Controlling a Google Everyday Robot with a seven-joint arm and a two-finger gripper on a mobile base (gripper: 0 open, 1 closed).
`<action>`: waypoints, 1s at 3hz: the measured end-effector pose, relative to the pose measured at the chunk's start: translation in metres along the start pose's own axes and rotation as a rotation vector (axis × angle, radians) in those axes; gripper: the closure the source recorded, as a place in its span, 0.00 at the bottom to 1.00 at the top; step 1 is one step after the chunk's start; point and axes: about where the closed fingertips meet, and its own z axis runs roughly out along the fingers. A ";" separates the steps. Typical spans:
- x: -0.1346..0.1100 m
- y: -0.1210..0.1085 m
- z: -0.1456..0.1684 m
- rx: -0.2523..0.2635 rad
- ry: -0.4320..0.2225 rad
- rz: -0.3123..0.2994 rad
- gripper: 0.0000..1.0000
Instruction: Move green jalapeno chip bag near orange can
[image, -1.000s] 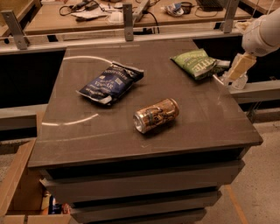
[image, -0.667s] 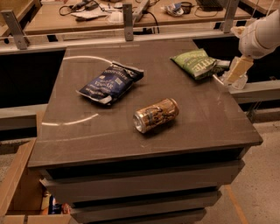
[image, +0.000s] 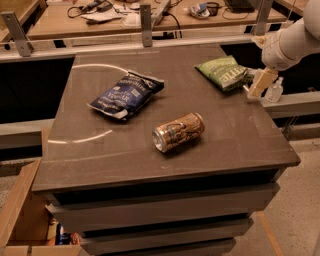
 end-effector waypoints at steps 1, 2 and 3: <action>-0.006 0.000 0.008 -0.007 -0.023 -0.008 0.13; -0.009 0.002 0.011 -0.014 -0.037 -0.013 0.37; -0.010 0.003 0.011 -0.015 -0.040 -0.017 0.60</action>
Offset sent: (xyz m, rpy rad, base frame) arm 0.0025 0.0116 -0.0027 0.0270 -0.0027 0.0455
